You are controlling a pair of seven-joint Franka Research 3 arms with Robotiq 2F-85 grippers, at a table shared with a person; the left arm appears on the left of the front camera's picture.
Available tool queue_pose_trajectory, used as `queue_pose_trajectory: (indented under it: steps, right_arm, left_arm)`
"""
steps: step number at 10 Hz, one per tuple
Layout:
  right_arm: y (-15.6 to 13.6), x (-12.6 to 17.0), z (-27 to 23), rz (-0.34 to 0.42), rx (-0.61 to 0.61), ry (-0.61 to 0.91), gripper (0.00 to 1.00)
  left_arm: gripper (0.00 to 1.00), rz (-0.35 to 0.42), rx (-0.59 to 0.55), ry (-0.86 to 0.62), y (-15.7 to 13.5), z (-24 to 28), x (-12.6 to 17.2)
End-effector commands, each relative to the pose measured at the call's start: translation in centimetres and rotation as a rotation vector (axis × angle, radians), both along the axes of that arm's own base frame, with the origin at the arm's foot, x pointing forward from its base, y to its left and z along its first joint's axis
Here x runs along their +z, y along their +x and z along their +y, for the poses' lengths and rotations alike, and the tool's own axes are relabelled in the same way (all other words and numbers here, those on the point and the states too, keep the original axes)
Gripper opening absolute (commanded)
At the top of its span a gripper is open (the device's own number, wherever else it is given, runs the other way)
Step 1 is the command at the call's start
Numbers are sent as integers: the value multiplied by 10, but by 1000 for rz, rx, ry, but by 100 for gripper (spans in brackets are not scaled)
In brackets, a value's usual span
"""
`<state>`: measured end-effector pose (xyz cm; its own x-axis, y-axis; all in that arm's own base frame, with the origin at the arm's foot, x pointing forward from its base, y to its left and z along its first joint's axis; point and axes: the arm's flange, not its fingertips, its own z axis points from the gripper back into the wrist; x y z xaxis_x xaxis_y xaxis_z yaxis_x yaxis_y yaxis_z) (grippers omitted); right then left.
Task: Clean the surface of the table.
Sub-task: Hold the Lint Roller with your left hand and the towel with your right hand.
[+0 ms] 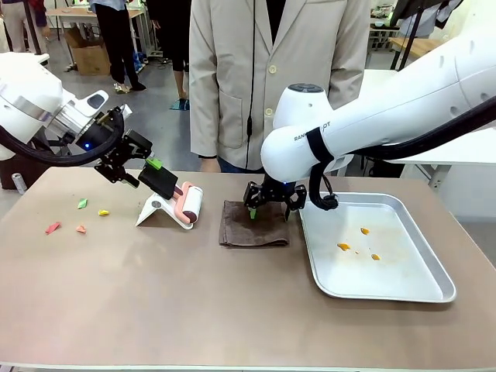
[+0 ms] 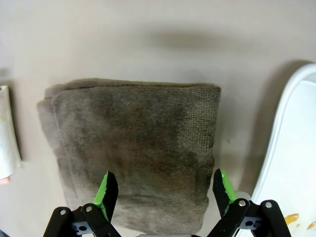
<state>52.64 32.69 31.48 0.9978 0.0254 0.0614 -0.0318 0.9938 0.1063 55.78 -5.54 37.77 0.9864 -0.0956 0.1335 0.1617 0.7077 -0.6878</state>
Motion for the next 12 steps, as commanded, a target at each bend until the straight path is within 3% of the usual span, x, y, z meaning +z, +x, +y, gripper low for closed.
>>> queue_pose_trajectory:
  steps: [1, 10, 11, 12]
  right_arm:
    - [5, -1, 8, -2, -67, -60, 100]
    - [6, -9, 7, 5, -79, -91, 100]
    - [6, -9, 7, 11, -78, -92, 100]
    - [7, -10, 7, 27, -75, -94, 40]
  left_arm:
    - [100, -23, -21, -26, 0, 1, 2]
    - [100, -44, -42, -38, -2, -1, 4]
    - [84, -47, -39, -41, -2, -2, 4]
    - [40, -47, -39, -36, -2, -2, 4]
